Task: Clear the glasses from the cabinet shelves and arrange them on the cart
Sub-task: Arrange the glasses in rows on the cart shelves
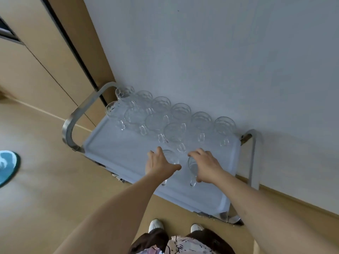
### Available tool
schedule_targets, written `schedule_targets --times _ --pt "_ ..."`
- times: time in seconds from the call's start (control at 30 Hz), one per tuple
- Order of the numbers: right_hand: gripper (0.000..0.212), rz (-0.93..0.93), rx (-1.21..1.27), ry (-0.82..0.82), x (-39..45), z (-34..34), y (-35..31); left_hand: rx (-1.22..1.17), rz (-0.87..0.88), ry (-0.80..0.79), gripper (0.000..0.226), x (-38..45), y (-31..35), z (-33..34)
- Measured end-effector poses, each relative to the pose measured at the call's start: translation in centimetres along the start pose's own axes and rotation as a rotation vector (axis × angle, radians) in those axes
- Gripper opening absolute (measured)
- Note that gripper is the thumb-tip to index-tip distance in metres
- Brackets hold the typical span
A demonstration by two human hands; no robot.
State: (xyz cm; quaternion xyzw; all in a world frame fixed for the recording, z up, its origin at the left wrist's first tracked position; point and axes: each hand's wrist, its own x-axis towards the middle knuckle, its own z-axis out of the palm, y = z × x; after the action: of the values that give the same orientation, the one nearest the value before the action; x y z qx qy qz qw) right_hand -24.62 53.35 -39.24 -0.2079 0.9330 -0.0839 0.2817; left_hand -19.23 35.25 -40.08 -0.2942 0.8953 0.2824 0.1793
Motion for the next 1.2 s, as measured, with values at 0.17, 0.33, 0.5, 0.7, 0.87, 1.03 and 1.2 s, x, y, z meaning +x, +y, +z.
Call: schedule_targets --times 0.17,0.33,0.5,0.7,0.87,1.03,1.2 --pt "0.123 0.104 0.021 -0.051 -0.1 0.1 -0.4 0.029 0.069 -0.019 0.087 1.2 0.3 -0.1" --pt "0.117 0.476 0.297 0.084 0.1 0.8 -2.4 0.091 0.107 -0.057 0.089 1.4 0.6 -0.1" --pt "0.102 0.502 0.351 0.085 1.1 -0.6 -2.0 0.171 0.105 -0.099 0.093 2.0 1.0 -0.6" --pt "0.101 0.402 0.305 0.154 2.9 -2.1 -0.8 0.218 0.078 -0.105 0.095 2.1 1.4 -0.6" --pt "0.098 0.303 0.306 0.172 4.7 -2.7 -0.5 0.24 0.063 -0.079 0.089 1.7 1.2 -0.4" --pt "0.106 0.242 0.328 0.187 5.5 -2.6 -0.2 0.218 0.08 -0.117 0.098 1.6 1.1 -0.5" --pt "0.107 0.18 0.37 0.214 5.7 -2.6 0.3 0.35 0.123 -0.201 0.13 1.5 1.0 -1.6"
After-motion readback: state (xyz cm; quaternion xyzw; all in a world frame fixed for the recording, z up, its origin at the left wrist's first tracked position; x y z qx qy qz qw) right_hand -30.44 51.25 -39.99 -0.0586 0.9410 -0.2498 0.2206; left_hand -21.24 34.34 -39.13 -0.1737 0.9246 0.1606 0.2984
